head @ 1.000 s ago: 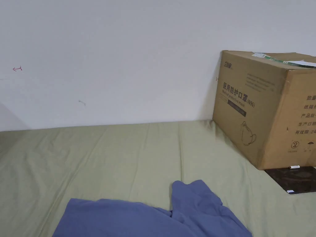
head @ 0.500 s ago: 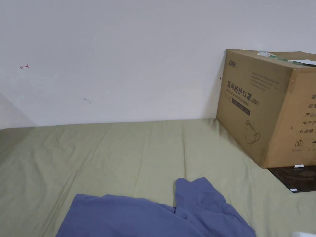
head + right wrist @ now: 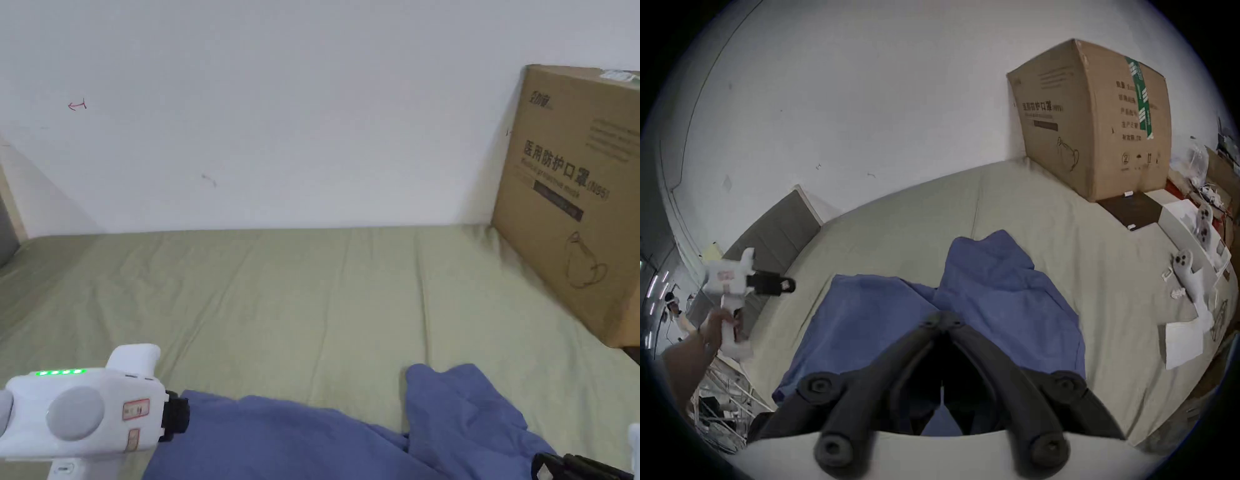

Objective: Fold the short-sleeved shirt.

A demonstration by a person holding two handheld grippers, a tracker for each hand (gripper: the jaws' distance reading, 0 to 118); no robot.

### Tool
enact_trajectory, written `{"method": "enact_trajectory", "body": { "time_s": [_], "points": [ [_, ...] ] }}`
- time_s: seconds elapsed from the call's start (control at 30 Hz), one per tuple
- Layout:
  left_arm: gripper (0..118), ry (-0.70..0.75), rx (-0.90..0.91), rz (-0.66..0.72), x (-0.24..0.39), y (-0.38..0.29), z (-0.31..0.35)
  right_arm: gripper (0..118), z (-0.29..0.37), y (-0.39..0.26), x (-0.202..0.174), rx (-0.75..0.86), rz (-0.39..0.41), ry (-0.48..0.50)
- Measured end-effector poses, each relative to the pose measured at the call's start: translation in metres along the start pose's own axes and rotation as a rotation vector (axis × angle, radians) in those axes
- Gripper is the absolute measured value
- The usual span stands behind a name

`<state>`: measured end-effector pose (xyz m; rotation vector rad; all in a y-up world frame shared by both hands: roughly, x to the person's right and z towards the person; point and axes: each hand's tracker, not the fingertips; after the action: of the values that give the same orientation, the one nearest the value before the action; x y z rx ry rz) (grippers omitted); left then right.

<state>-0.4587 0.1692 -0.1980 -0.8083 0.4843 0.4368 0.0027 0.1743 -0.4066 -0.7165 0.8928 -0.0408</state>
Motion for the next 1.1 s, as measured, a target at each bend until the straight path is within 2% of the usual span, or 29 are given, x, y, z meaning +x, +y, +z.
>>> {"method": "enact_trajectory", "body": {
  "time_s": [0.1,0.13,0.17,0.2,0.23,0.43,0.47,0.5,0.53,0.57,0.6,0.63,0.7,0.73,0.8,0.87,0.9,1.03,1.07,1.1],
  "points": [
    [2,0.029,-0.06,-0.011,-0.025,0.031,-0.055,0,-0.02,-0.004,0.009,-0.043,-0.019,0.0],
    [16,0.03,-0.087,-0.004,-0.033,0.039,-0.074,0,-0.026,-0.007,0.012,-0.06,-0.022,-0.006],
    [46,0.047,-0.105,0.005,-0.04,0.044,-0.088,0,-0.032,-0.007,0.015,-0.076,-0.022,-0.014],
    [90,0.06,-0.134,0.027,-0.048,0.047,-0.107,0,-0.037,-0.009,0.018,-0.091,-0.024,-0.024],
    [104,0.065,-0.162,0.041,-0.052,0.048,-0.123,0,-0.042,-0.012,0.021,-0.105,-0.029,-0.03],
    [102,0.129,-0.256,-0.049,-0.059,0.042,-0.191,0,-0.066,-0.022,0.042,-0.171,-0.08,-0.057],
    [100,0.131,-0.276,-0.068,-0.059,0.039,-0.196,0,-0.069,-0.022,0.044,-0.179,-0.079,-0.066],
    [94,0.117,-0.25,-0.065,-0.055,0.039,-0.191,0,-0.072,-0.022,0.047,-0.187,-0.077,-0.072],
    [78,0.123,-0.214,-0.084,-0.052,0.04,-0.184,0,-0.075,-0.02,0.05,-0.191,-0.073,-0.073],
    [57,0.116,-0.182,-0.106,-0.049,0.04,-0.178,0,-0.08,-0.016,0.055,-0.195,-0.07,-0.072],
    [19,0.132,-0.161,-0.136,-0.045,0.04,-0.171,0,-0.084,-0.011,0.06,-0.197,-0.062,-0.06],
    [2,0.18,-0.146,-0.182,-0.038,0.038,-0.155,0,-0.089,-0.003,0.066,-0.193,-0.05,-0.018],
    [2,0.174,-0.139,-0.176,-0.035,0.033,-0.137,0,-0.103,0.018,0.078,-0.163,-0.041,-0.006],
    [2,0.12,-0.114,-0.154,-0.036,0.03,-0.126,0,-0.114,0.03,0.083,-0.153,-0.039,-0.025],
    [2,0.114,-0.113,-0.148,-0.035,0.026,-0.107,56,-0.143,0.056,0.095,-0.171,-0.059,-0.111],
    [2,0.107,-0.103,-0.14,-0.034,0.022,-0.093,87,-0.183,0.08,0.11,-0.256,-0.077,-0.177],
    [2,0.081,-0.103,-0.127,-0.035,0.022,-0.085,111,-0.202,0.086,0.118,-0.276,-0.085,-0.182],
    [2,0.074,-0.11,-0.113,-0.039,0.017,-0.072,107,-0.269,0.104,0.136,-0.429,-0.09,-0.215],
    [2,0.072,-0.113,-0.117,-0.04,0.016,-0.071,104,-0.281,0.105,0.137,-0.461,-0.093,-0.215],
    [2,0.072,-0.118,-0.124,-0.039,0.015,-0.069,96,-0.293,0.104,0.136,-0.517,-0.085,-0.212]
  ]
}}
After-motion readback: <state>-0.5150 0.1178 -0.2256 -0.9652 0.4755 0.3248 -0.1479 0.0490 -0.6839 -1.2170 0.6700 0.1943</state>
